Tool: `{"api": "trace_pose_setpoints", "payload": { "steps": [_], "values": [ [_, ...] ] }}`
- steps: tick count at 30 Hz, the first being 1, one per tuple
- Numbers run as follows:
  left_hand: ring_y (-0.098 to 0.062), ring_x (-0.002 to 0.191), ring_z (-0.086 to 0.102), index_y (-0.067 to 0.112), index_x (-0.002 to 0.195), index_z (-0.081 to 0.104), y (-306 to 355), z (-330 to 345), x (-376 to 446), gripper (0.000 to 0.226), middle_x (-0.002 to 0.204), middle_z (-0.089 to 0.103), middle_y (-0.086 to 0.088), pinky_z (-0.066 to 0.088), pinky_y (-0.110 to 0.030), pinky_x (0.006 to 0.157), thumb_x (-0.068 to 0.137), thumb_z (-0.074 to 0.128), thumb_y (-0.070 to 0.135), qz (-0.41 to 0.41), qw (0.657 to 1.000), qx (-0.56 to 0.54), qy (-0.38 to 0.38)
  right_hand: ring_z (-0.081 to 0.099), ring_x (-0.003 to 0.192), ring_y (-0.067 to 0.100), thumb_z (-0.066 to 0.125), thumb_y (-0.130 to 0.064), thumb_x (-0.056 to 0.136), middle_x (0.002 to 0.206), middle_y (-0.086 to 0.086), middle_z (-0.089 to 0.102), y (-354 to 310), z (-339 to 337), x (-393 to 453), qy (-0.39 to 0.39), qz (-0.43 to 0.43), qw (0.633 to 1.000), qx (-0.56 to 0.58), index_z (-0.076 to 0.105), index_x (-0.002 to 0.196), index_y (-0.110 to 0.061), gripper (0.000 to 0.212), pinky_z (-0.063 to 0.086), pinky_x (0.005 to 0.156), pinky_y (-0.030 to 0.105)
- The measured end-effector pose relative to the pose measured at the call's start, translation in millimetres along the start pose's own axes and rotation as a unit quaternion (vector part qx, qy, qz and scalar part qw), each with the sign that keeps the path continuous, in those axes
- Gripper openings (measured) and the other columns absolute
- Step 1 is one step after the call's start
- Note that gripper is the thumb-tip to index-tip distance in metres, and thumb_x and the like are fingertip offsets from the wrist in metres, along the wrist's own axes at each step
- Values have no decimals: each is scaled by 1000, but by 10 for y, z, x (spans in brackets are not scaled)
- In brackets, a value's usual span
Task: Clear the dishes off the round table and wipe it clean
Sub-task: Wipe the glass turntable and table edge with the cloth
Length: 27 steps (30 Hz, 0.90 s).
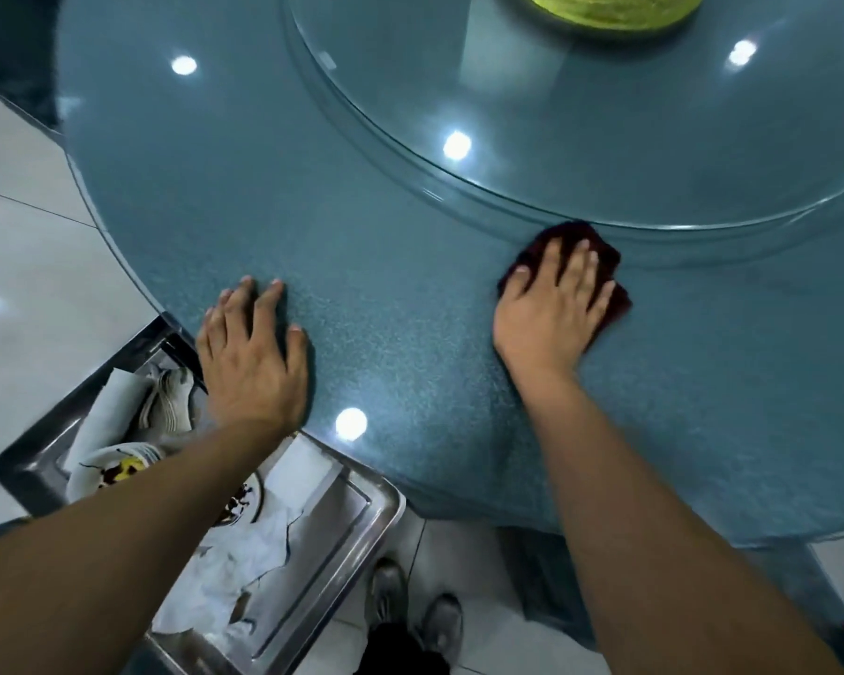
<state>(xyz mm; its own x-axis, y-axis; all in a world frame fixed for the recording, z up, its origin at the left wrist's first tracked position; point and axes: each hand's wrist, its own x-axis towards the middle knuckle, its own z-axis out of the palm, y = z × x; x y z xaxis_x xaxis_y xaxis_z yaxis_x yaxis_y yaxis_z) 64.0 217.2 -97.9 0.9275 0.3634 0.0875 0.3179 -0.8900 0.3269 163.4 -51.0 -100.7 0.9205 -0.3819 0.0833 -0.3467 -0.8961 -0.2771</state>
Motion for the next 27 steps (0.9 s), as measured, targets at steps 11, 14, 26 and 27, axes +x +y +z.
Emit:
{"api": "trace_pose_setpoints", "payload": {
  "steps": [11,14,26,27],
  "values": [
    [-32,146,29,27,149,40,-33,-17,4,53,159,35,-7,19,-48,123,98,35,41,5,1000,23,-4,11,154,17,35,-47,100,167,3,19,-953,228,-171,-86,-238,967,37,31,156,-28,59,0,125,44],
    [-31,146,30,27,149,41,-28,-25,16,54,159,36,-7,19,-47,123,97,33,41,1,1000,23,-4,18,153,20,36,-47,99,165,5,25,-327,54,-202,-48,-159,986,33,35,155,-25,60,5,125,46],
    [-33,146,32,25,151,43,-216,-78,75,52,161,37,-5,20,-50,119,101,36,40,74,996,19,-52,16,153,22,34,-46,97,165,7,22,-702,67,-860,-26,-42,999,-8,34,155,-25,62,4,124,49],
    [-33,144,34,26,152,42,-332,-132,123,54,160,38,-5,23,-50,118,101,32,41,110,992,28,-63,16,153,21,34,-47,97,165,6,23,-933,118,-985,-29,-63,998,-7,34,155,-26,61,4,124,48]
  ]
}}
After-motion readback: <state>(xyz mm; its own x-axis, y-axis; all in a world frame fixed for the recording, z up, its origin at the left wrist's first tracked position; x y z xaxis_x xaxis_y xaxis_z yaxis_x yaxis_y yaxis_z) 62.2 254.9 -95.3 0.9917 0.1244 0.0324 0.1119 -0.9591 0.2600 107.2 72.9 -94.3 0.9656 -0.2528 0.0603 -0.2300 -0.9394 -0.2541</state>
